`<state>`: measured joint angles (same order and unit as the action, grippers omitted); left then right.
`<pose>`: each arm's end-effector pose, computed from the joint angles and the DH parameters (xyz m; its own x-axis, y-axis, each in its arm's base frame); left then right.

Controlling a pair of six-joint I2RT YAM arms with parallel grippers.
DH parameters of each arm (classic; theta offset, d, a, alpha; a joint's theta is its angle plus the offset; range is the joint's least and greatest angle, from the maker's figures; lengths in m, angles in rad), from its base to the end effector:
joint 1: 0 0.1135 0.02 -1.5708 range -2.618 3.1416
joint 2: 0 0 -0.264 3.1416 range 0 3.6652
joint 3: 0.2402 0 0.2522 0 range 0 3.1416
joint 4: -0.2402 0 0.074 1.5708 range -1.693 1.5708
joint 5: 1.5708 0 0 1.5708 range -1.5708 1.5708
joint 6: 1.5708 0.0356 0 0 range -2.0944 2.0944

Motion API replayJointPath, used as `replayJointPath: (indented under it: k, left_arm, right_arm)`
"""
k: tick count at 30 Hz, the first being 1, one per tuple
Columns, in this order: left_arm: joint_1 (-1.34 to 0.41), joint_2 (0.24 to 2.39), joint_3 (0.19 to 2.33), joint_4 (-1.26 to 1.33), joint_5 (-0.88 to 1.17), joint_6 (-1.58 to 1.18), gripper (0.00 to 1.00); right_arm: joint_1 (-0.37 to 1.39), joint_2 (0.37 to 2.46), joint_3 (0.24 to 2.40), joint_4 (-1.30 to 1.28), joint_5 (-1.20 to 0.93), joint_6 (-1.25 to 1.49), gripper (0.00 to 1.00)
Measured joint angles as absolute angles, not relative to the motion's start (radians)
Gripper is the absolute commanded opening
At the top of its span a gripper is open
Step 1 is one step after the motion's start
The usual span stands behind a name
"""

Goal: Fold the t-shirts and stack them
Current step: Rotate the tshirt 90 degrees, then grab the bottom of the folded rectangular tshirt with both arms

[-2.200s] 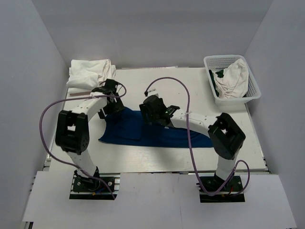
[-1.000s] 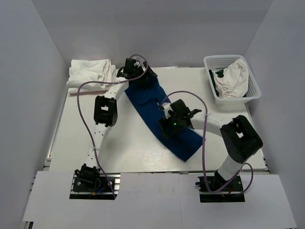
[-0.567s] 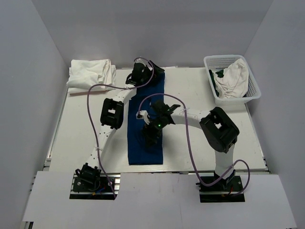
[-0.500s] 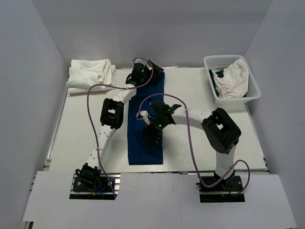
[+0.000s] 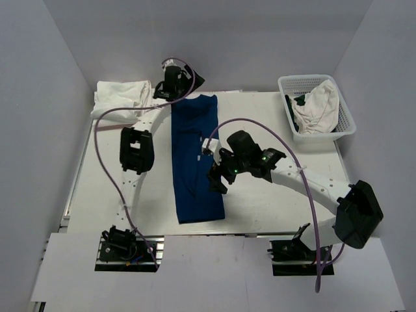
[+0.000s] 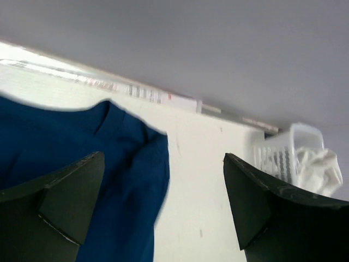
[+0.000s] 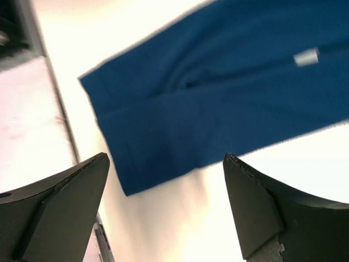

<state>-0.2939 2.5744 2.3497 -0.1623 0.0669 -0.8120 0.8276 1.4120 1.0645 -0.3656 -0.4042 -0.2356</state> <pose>0.5700 -0.1750 0.2179 -0.5013 -0.6048 -0.6189 -0.0225 0.7241 -0.6894 0.1993 0.2375 0.2773 -0.2254 -0.5625 -0.7955 -0.9573 0.2795 0.0736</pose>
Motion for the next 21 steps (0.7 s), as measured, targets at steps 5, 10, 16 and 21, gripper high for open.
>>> replayJointPath:
  k: [5, 10, 16, 21]
  left_arm:
    - [-0.286, 2.09, 1.971, -0.357, 0.057, -0.694, 1.0]
    - [-0.323, 1.505, 1.372, -0.488, 0.08, -0.675, 1.0]
    - [-0.391, 1.235, 0.773, -0.632, 0.272, -0.782, 1.0]
    - [-0.495, 1.196, 0.55, -0.752, 0.356, -0.879, 1.0]
  right_arm:
    - [0.848, 1.374, 0.973, -0.36, -0.274, -0.21, 0.9]
    - [0.896, 1.373, 0.895, -0.362, -0.174, -0.187, 0.9]
    - [1.011, 1.438, 0.857, -0.333, -0.118, -0.114, 0.9]
    - [1.069, 1.46, 0.799, -0.281, -0.029, -0.05, 0.9]
